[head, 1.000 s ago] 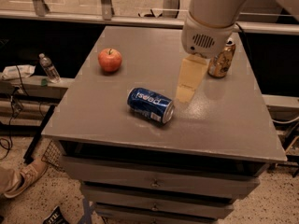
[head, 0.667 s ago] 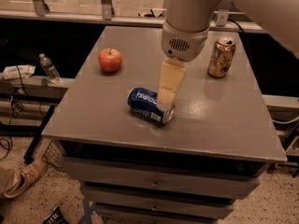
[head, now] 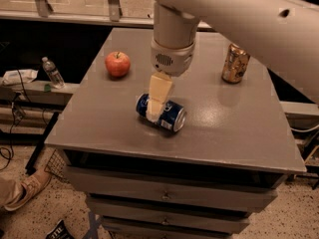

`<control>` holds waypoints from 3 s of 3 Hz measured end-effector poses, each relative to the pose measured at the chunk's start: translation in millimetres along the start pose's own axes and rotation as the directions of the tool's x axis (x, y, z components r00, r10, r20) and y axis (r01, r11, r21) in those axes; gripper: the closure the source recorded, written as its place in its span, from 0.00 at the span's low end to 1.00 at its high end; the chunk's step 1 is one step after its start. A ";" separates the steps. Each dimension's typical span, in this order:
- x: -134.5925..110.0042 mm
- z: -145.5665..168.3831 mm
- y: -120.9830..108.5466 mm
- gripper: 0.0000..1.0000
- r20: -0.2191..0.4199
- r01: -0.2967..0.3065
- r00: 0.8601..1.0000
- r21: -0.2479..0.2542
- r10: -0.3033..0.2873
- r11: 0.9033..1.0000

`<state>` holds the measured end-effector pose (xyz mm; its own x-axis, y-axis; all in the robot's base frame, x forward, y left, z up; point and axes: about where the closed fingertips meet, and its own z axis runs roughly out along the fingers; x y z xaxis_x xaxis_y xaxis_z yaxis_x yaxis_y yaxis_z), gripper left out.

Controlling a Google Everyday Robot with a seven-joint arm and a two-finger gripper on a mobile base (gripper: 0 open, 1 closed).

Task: Place pepsi can upright

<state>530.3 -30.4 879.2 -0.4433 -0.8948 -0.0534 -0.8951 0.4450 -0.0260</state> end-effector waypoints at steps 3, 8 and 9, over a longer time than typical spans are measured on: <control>-26.6 42.5 -1.6 0.00 -0.073 -0.062 0.995 -0.012 0.061 0.998; -45.9 48.9 30.8 0.62 -0.079 -0.014 0.997 -0.059 0.010 0.998; -49.6 34.4 33.1 0.87 0.009 0.032 0.999 -0.080 -0.032 0.996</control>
Offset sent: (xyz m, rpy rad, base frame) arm 0.0132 0.0148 -0.0473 -0.0967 0.0877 -0.0863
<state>524.2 30.0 846.6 -0.4144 -0.9080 -0.0613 -0.9098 0.4117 0.0521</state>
